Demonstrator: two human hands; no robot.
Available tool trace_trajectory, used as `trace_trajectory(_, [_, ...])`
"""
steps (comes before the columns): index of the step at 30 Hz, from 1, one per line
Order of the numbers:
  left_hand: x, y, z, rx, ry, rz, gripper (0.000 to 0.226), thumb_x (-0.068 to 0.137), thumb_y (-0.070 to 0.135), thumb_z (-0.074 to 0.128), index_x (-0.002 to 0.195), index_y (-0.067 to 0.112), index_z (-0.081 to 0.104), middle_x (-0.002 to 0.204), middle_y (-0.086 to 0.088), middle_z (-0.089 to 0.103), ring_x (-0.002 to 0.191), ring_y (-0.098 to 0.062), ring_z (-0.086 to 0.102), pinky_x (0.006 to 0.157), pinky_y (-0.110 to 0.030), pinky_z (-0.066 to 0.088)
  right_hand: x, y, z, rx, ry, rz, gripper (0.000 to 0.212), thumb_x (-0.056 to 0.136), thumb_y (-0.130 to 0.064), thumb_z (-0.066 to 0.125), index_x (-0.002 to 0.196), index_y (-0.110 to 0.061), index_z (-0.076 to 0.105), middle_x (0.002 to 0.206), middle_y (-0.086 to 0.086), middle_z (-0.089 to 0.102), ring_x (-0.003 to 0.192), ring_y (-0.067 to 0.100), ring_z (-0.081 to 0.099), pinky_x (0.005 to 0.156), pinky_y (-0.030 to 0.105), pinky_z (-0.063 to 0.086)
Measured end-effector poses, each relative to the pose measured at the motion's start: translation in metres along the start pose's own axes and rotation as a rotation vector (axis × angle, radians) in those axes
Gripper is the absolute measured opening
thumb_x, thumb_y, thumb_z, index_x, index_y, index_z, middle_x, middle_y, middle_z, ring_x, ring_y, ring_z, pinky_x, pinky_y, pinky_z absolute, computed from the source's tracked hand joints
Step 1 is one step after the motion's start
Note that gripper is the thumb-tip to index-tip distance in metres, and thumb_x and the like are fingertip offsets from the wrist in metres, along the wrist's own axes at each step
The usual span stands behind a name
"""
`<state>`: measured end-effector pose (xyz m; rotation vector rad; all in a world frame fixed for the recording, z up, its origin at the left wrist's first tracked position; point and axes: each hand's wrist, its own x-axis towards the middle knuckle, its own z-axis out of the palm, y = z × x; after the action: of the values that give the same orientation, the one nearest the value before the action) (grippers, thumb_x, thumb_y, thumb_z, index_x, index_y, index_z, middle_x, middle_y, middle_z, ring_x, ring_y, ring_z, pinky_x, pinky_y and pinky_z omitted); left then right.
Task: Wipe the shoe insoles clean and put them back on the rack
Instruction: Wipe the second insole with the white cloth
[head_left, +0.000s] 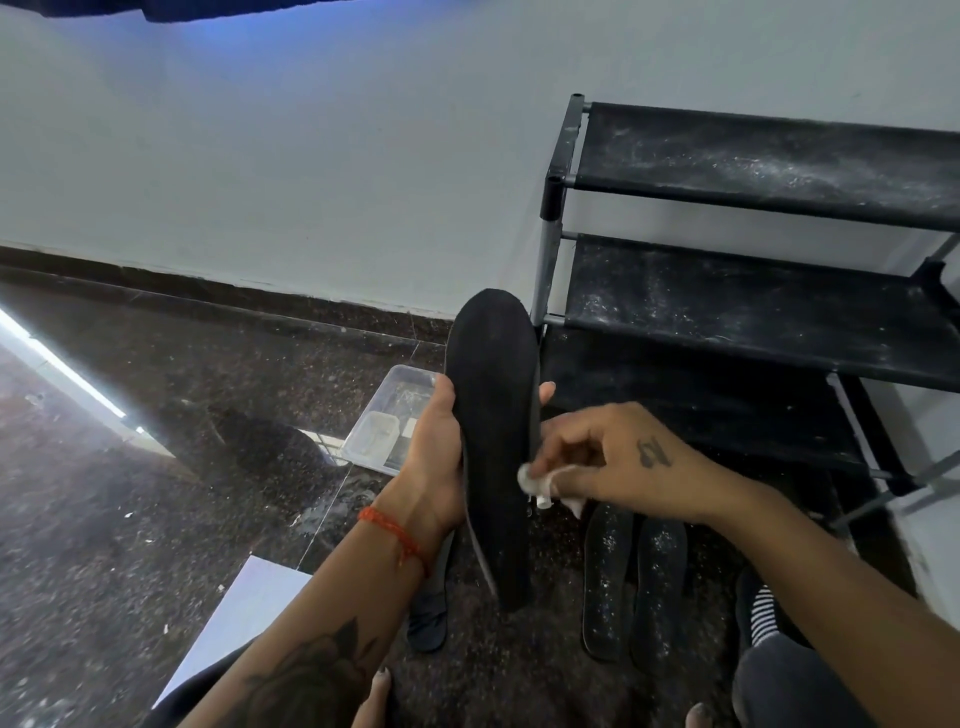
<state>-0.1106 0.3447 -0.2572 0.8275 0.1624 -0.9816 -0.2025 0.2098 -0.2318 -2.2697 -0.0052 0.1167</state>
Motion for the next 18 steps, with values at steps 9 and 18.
trace_trajectory(9, [-0.004, 0.003, 0.000, 0.009, -0.022, 0.030, 0.078, 0.096, 0.062, 0.015, 0.112, 0.002, 0.061, 0.096, -0.017, 0.071, 0.075, -0.028, 0.072, 0.067, -0.042, 0.058, -0.003, -0.007, -0.016, 0.079, 0.381, -0.029, 0.015, 0.072, -0.008, 0.075, 0.078, -0.022, 0.074, 0.076, -0.014, 0.067, 0.072, -0.011, 0.060, 0.063, 0.004, 0.042])
trace_trajectory(18, [-0.002, 0.006, -0.004, -0.068, -0.057, 0.000, 0.086, 0.091, 0.069, 0.015, 0.123, 0.000, 0.055, 0.115, -0.017, 0.065, 0.105, -0.042, 0.060, 0.094, -0.053, 0.044, -0.008, -0.004, -0.006, -0.075, -0.045, 0.017, 0.016, 0.071, -0.012, 0.076, 0.076, -0.027, 0.075, 0.076, -0.014, 0.069, 0.075, -0.008, 0.062, 0.066, 0.006, 0.042])
